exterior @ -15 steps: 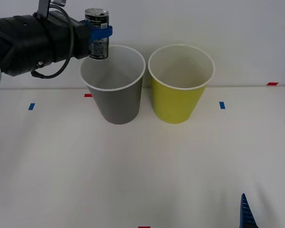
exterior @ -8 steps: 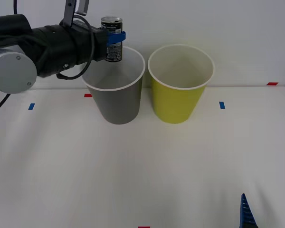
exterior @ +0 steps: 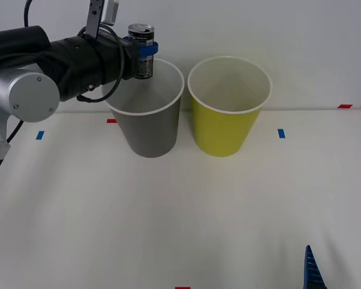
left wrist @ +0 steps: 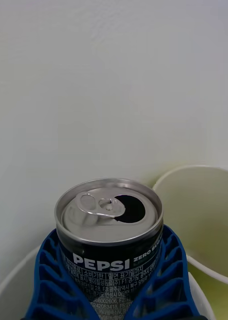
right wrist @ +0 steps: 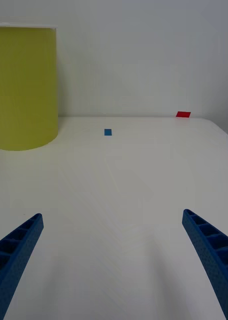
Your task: Put cans in the gray bin and PET bottles in the light green bin.
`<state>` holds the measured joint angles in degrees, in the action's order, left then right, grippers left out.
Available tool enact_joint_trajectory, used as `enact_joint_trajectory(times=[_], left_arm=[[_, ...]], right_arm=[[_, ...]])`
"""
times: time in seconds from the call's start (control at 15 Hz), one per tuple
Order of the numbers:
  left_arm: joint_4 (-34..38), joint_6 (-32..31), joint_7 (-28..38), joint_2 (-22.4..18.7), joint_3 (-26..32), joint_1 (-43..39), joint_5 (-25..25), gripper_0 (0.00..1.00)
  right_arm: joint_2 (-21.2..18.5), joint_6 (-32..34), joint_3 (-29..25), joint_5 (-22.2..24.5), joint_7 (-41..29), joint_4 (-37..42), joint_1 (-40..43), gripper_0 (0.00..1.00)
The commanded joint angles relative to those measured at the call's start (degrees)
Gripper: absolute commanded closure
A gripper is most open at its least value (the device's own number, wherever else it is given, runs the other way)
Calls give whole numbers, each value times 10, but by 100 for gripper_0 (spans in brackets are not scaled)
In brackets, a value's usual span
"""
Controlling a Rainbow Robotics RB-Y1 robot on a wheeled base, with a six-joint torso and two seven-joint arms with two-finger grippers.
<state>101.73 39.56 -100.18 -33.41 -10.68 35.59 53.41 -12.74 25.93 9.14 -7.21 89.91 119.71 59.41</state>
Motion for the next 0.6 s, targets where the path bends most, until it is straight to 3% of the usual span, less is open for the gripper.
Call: enact_joint_trajectory(times=[0.07, 0.27, 0.33, 0.4, 0.6], left_arm=[[-5, -8, -4, 12, 0, 0, -14, 100], [-9, -11, -8, 15, 0, 0, -21, 100], [-9, -11, -8, 15, 0, 0, -23, 90], [-9, -11, -7, 14, 0, -1, -25, 0], [-8, -11, -3, 3, 0, -1, -18, 0]], right_arm=[[0, 0, 0, 0, 0, 0, 0, 4], [0, 0, 0, 0, 0, 0, 0, 3], [0, 0, 0, 0, 0, 0, 0, 4], [0, 0, 0, 0, 0, 0, 0, 4], [0, 0, 0, 0, 0, 0, 0, 3]])
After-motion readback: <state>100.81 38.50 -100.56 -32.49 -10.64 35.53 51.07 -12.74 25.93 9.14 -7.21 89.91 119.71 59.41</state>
